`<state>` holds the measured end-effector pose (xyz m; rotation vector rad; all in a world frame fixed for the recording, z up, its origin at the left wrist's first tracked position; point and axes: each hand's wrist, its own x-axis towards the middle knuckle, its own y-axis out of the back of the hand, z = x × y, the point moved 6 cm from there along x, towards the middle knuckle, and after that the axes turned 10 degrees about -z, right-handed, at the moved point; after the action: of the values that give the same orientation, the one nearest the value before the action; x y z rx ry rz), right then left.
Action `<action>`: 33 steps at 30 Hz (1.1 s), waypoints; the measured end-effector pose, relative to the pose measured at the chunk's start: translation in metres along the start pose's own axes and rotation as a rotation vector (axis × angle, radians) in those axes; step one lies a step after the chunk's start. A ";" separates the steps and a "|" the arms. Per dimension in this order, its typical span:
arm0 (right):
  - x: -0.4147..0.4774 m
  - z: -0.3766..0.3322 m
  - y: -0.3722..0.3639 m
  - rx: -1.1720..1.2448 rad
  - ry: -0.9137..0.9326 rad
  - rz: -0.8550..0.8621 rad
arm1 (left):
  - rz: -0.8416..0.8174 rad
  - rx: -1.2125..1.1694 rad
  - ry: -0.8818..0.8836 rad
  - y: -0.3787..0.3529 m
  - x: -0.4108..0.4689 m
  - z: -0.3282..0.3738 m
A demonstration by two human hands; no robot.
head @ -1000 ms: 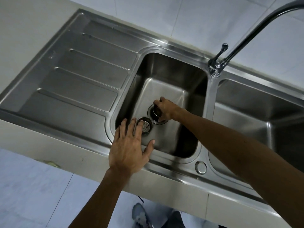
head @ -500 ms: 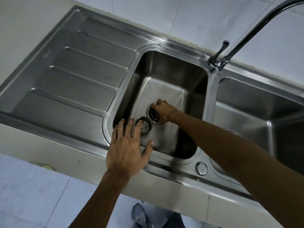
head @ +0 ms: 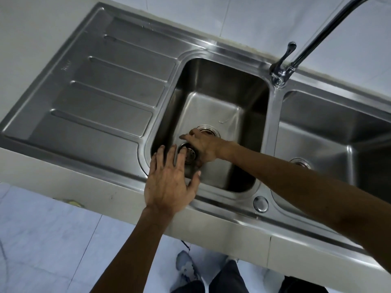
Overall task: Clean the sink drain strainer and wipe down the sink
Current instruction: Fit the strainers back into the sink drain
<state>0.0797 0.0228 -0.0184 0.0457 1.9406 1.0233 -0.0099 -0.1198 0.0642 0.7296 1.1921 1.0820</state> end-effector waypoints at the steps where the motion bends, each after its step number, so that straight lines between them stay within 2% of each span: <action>1: -0.001 -0.008 -0.005 -0.021 -0.002 0.000 | 0.004 0.001 -0.001 0.001 0.000 0.000; 4: 0.002 -0.024 -0.014 -0.073 -0.021 0.036 | 0.016 0.003 0.005 0.002 -0.002 0.002; 8: 0.003 -0.029 -0.014 0.025 -0.025 0.103 | 0.046 -0.029 -0.009 0.005 -0.002 0.001; 11: -0.008 -0.031 -0.006 -0.017 -0.022 0.133 | 0.064 -0.041 -0.022 0.003 -0.003 0.000; 15: -0.062 -0.019 0.022 -0.062 -0.053 0.244 | 0.043 -0.022 -0.018 0.009 -0.005 0.003; 19: -0.143 0.014 0.048 0.028 -0.098 0.316 | -0.036 0.074 -0.044 0.014 -0.011 0.016; 22: -0.206 0.051 0.057 0.082 -0.198 0.394 | 0.007 0.092 -0.124 0.024 -0.009 0.047; 26: -0.277 0.102 0.045 0.162 -0.331 0.483 | 0.045 0.082 -0.265 0.023 0.002 0.123; 30: -0.321 0.157 0.006 0.215 -0.438 0.490 | 0.015 0.118 -0.390 0.000 0.013 0.202; 33: -0.329 0.198 -0.033 0.262 -0.513 0.459 | -0.002 0.164 -0.415 -0.026 0.014 0.241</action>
<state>0.4288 -0.0070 0.1431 0.8518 1.5980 0.9181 0.2296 -0.0939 0.0968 1.0242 0.9283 0.7858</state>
